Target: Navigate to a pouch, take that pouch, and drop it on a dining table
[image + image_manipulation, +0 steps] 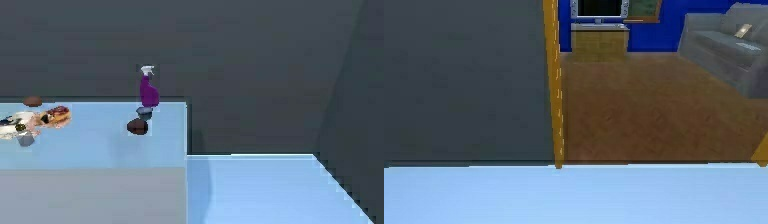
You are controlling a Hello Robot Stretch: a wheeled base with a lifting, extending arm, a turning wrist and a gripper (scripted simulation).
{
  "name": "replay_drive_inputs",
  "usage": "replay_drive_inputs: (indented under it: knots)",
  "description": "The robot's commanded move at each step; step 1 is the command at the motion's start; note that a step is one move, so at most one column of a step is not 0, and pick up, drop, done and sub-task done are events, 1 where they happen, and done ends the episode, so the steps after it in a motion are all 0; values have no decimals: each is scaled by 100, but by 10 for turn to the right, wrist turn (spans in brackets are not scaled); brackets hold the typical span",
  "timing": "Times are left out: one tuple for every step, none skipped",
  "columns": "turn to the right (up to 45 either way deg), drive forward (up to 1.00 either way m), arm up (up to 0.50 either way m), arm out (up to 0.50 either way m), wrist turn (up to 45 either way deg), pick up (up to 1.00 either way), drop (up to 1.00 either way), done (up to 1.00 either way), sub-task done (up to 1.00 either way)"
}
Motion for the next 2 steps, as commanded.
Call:
replay_drive_inputs:
  knots:
    - [210, 0, 0, 0, 0, 0, 0, 0, 0]
    - [0, 60, 0, 0, 0, 0, 0, 0, 0]
